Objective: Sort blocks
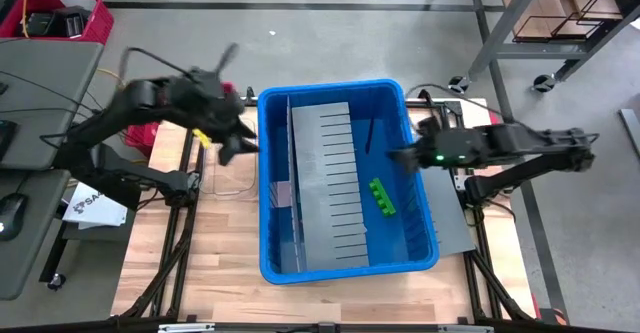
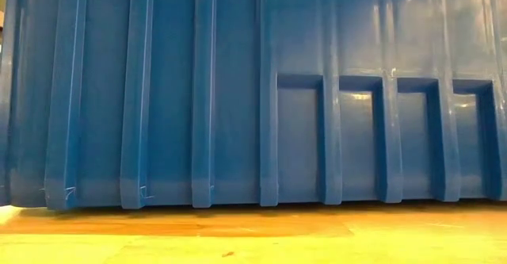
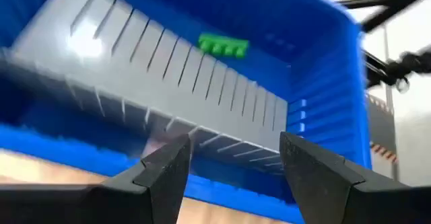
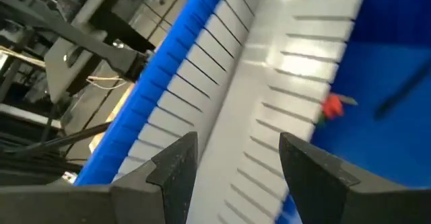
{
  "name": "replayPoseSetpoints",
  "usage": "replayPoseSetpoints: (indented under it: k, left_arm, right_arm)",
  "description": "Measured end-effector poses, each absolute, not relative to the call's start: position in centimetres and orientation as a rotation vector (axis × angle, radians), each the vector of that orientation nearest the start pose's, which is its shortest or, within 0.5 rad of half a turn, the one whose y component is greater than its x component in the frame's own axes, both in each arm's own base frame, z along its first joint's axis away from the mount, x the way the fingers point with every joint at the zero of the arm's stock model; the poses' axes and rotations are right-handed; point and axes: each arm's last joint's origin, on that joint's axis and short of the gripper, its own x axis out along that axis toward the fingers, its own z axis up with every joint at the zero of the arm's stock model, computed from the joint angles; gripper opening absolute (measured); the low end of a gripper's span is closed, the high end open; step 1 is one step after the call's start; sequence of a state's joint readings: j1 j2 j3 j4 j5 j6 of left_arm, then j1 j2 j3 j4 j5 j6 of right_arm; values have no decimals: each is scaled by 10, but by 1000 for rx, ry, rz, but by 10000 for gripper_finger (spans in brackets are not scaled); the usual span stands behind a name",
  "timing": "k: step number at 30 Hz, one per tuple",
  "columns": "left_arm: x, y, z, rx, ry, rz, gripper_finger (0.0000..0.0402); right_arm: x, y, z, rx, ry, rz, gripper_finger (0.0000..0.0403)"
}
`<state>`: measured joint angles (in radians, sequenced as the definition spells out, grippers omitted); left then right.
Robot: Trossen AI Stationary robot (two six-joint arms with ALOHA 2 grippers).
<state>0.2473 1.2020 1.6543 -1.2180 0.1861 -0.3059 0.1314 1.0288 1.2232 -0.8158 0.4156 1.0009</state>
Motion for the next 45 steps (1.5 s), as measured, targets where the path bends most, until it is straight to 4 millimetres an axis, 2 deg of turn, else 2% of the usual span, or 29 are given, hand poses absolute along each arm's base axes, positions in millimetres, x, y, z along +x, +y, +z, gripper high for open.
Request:
replayPoseSetpoints:
  k: [5, 10, 15, 29, 32, 34, 36, 39, 40, 42, 45]
  left_arm:
    - [227, 50, 400, -634, 804, 323, 223]
    - [255, 64, 358, -760, 917, 453, 223]
    - [275, 72, 331, -786, 959, 599, 223]
    - [311, 87, 279, -832, 1095, 777, 223]
    - [317, 89, 272, -794, 1116, 768, 213]
    - [319, 89, 272, -782, 1111, 743, 189]
    - [319, 89, 272, -757, 1124, 737, 145]
    - [318, 90, 277, -728, 1129, 715, 45]
    - [318, 90, 281, -719, 1121, 709, 25]
    - [320, 91, 288, -711, 1088, 703, 17]
    - [318, 92, 311, -678, 1020, 681, 7]
  right_arm:
    - [229, 9, 369, 752, 399, -552, 200]
    - [248, 5, 359, 741, 417, -556, 200]
    - [253, 5, 357, 737, 415, -558, 200]
    - [252, 5, 357, 731, 411, -565, 200]
    - [253, 5, 357, 730, 406, -568, 200]
    - [253, 4, 358, 728, 395, -576, 200]
    - [253, 4, 358, 729, 385, -576, 200]
    - [254, 4, 359, 732, 372, -573, 200]
    - [254, 4, 360, 726, 371, -572, 200]
    - [255, 4, 362, 716, 349, -564, 200]
    - [256, 3, 364, 712, 327, -559, 200]
